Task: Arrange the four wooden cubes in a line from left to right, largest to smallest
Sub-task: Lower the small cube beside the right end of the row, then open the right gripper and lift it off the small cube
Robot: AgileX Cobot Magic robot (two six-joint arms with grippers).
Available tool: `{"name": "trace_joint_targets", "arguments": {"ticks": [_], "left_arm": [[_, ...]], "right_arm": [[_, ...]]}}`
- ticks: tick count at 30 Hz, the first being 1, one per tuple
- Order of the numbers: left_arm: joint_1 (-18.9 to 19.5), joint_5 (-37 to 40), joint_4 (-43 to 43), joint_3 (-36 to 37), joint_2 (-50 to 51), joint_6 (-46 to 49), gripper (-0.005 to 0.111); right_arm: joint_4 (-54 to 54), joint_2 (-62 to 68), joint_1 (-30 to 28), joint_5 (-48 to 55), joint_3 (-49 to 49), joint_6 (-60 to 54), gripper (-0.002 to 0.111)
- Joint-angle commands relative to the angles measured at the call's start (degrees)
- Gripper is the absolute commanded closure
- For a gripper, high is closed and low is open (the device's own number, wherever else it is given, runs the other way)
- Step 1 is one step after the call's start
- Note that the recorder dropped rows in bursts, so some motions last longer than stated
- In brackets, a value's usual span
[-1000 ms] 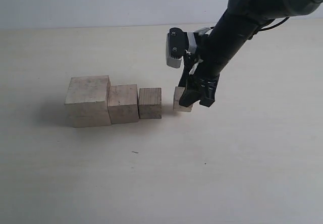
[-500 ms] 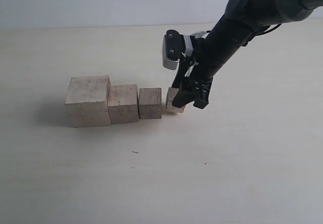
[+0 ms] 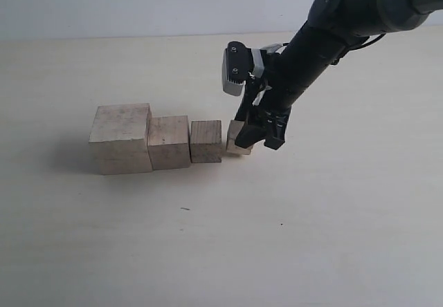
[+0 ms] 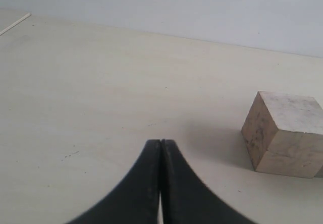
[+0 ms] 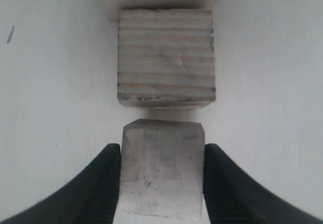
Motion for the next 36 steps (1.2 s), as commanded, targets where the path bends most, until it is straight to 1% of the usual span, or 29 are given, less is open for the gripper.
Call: {"name": "trace_joint_targets", "arguments": {"ticks": [1,3,9,14,17,20,21,23,24,25,28,31,36], "left_arm": [[-0.29,-0.35,0.01,-0.03,-0.32,0.0,0.107],[-0.29,-0.35,0.01,-0.03,-0.32,0.0,0.107],[-0.29,-0.35,0.01,-0.03,-0.32,0.0,0.107],[-0.29,-0.35,0.01,-0.03,-0.32,0.0,0.107],[-0.29,-0.35,0.01,-0.03,-0.32,0.0,0.107],[-0.29,-0.35,0.01,-0.03,-0.32,0.0,0.107],[-0.29,-0.35,0.01,-0.03,-0.32,0.0,0.107],[-0.29,-0.35,0.01,-0.03,-0.32,0.0,0.107],[-0.29,-0.35,0.01,-0.03,-0.32,0.0,0.107],[-0.29,-0.35,0.01,-0.03,-0.32,0.0,0.107],[-0.29,-0.35,0.01,-0.03,-0.32,0.0,0.107],[-0.29,-0.35,0.01,-0.03,-0.32,0.0,0.107],[-0.29,-0.35,0.01,-0.03,-0.32,0.0,0.107]], "right_arm": [[0.58,-0.1,0.05,-0.16,0.13,-0.57,0.072],[0.72,-0.1,0.05,-0.28,0.13,-0.57,0.065],[1.79,-0.1,0.05,-0.28,0.13,-0.57,0.053],[1.94,-0.58,0.05,-0.28,0.13,0.52,0.051],[-1.01,-4.33,0.05,-0.28,0.13,5.55,0.052],[-4.29,-8.26,0.05,-0.54,0.13,15.87,0.052],[-5.99,-8.41,0.05,-0.54,0.13,19.46,0.054],[-13.21,-7.61,0.05,-0.54,0.13,29.58,0.061],[-17.05,-6.39,0.05,-0.54,0.13,34.15,0.067],[-18.48,-5.56,0.05,-0.54,0.13,36.45,0.07],[-18.8,-3.28,0.05,-0.54,0.13,40.29,0.08],[-16.29,-1.32,0.05,-0.4,0.13,43.16,0.089],[-15.0,0.37,0.05,-0.4,0.13,44.62,0.106]]}}
